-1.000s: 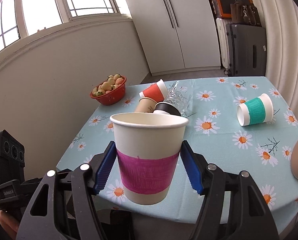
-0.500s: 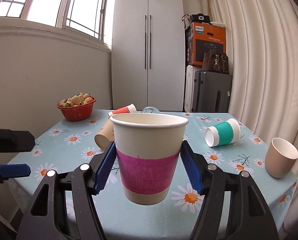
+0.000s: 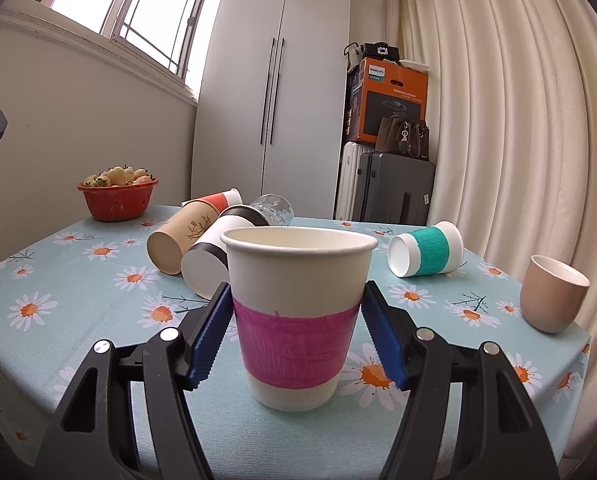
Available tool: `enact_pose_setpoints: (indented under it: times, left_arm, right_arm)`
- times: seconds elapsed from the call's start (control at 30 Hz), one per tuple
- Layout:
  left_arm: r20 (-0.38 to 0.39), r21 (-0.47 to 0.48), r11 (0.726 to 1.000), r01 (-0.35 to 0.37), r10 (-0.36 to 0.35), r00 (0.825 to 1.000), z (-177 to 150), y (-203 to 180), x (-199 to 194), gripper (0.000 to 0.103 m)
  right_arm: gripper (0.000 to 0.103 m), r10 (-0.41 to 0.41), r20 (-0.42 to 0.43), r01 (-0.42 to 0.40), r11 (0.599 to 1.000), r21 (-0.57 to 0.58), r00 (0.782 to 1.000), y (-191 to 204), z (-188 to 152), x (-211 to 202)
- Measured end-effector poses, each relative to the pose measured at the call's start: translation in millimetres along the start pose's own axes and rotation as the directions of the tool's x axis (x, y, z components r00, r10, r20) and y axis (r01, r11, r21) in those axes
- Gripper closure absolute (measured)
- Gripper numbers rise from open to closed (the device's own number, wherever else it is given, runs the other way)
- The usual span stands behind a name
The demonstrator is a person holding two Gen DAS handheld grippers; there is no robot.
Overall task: Flip cup upright
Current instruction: 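Lower the upright pink-banded cup onto the table and open the right gripper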
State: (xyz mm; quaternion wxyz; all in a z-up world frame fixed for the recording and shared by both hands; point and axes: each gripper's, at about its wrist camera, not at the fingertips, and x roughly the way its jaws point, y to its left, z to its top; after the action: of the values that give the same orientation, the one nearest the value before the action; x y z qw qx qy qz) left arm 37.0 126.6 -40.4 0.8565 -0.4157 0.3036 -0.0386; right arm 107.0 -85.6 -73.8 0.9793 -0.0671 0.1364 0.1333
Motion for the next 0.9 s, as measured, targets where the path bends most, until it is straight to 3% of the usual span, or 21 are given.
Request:
enact_pose_setpoints:
  times: [0.23,0.47,0.63,0.9]
  left_arm:
    - [0.004,0.021,1.0,-0.002,0.002,1.0,-1,-4,-2,0.018]
    - [0.007,0.033,0.999,0.007,-0.007,1.0,-1,-6,-4,0.018]
    - [0.006,0.055,0.998,-0.008,0.007,1.0,-2,-9,-3,0.018]
    - [0.038,0.119,0.992,-0.049,0.045,0.998,-6,-18,-8,0.018]
  right_arm:
    - [0.035,0.023,-0.011,-0.023,1.0,-0.01,1.0,5,-3,-2]
    - [0.015,0.025,-0.008,-0.025,1.0,-0.004,1.0,2,5,-14]
    - [0.007,0.032,-0.026,-0.032,0.999,0.016,0.999,-7,13,-28]
    - [0.005,0.056,-0.042,-0.054,0.997,0.058,0.998,-27,32,-57]
